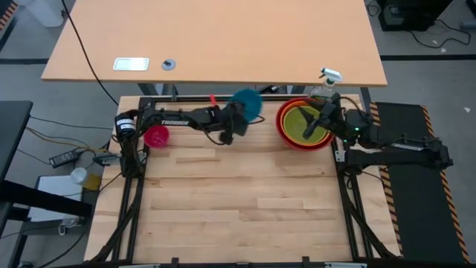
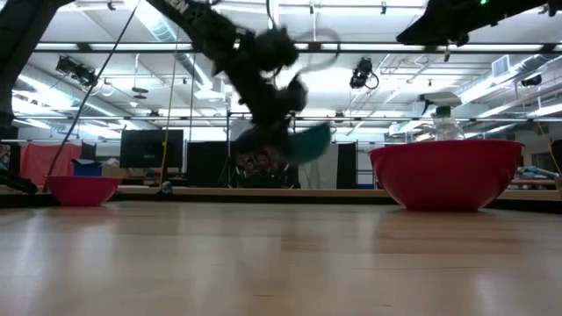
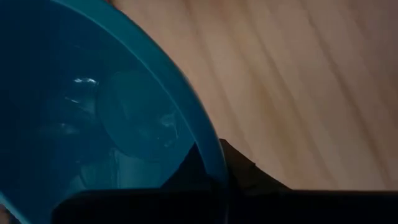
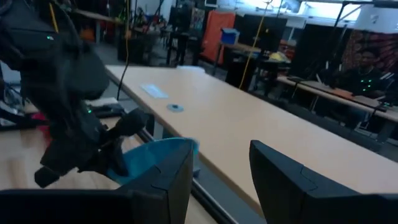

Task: Nest bowls inside each other
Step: Stack the blue bowl into the green bowl

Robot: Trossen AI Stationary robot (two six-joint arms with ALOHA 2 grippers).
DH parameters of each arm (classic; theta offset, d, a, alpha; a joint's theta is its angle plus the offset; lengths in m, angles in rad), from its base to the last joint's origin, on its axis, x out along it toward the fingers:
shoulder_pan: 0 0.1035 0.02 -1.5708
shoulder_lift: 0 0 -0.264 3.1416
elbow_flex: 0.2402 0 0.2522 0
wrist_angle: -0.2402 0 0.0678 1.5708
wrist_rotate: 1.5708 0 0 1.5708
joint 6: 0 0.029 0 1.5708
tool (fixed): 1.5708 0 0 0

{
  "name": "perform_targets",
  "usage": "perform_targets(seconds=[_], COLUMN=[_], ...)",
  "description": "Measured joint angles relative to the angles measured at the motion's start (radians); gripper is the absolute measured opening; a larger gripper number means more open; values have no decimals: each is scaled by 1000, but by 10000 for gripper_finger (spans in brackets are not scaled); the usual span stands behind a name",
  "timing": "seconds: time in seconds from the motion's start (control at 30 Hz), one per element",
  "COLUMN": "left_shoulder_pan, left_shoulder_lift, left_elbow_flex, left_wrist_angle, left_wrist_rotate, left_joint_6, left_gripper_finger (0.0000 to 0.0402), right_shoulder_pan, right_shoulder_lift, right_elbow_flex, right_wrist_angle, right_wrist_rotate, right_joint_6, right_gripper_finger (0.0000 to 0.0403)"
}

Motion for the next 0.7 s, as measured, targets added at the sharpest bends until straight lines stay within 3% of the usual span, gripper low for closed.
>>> perform_targets(seconds=[0.17,0.4,0.57,0.7], left_shoulder_pan=[-33,-44,-43,-44], left_shoulder_lift=[59,294,446,532], left_elbow_flex=[218,653,887,990], left_wrist_angle=[-37,-237,-260,-200], left_wrist_rotate=[43,162,327,443], left_joint_6=[41,110,155,165], left_gripper_finger=[3,3,3,3], right_shoulder_pan=[0,0,13,35], right_shoulder_lift=[-94,-142,-177,-211], right_elbow_flex=[0,0,0,-7], right_wrist_angle=[-53,-55,-12,6], right_wrist_rotate=[0,-53,-207,-282], right_joint_6=[29,40,19,22], right_gripper_finger=[165,165,165,165])
